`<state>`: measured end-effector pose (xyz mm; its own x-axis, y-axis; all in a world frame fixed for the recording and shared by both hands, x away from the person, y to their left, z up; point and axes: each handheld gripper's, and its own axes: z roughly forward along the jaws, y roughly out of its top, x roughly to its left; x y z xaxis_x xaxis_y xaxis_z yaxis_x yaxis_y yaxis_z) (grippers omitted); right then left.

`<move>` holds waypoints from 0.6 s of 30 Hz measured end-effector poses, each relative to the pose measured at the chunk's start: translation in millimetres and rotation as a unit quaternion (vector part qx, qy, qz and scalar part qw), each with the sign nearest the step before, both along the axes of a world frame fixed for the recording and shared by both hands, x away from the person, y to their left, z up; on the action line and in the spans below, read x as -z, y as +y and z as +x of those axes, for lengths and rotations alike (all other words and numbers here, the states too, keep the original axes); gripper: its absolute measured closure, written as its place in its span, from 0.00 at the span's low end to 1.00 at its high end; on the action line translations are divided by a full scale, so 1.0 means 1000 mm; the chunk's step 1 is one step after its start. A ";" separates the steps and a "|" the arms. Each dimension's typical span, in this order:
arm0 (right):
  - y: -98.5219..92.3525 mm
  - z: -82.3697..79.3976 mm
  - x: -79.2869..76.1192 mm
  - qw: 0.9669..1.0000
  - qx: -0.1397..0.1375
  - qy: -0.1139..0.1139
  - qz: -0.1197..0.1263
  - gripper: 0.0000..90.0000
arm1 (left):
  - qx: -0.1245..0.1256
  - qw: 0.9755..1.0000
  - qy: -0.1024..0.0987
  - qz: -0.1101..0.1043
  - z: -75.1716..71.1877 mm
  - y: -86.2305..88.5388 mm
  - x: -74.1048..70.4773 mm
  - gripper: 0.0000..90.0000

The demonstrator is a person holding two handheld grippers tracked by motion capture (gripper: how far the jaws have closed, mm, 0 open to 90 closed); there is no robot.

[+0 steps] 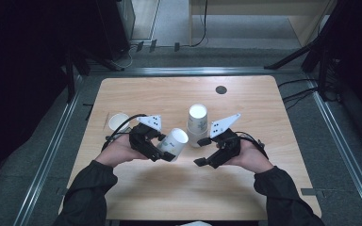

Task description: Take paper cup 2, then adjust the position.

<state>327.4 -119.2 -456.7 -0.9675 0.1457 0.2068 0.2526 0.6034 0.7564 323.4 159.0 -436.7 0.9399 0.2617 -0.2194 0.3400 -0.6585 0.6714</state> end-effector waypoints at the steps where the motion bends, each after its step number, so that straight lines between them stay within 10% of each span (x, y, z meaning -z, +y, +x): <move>1: 0.001 0.000 0.000 1.000 -0.001 -0.002 0.000 0.27 | 0.004 1.000 0.003 0.004 0.000 -0.001 0.000 0.31; 18: 0.004 -0.001 0.004 1.000 0.002 -0.010 -0.007 0.27 | 0.036 0.994 -0.014 0.103 -0.001 -0.022 0.001 0.31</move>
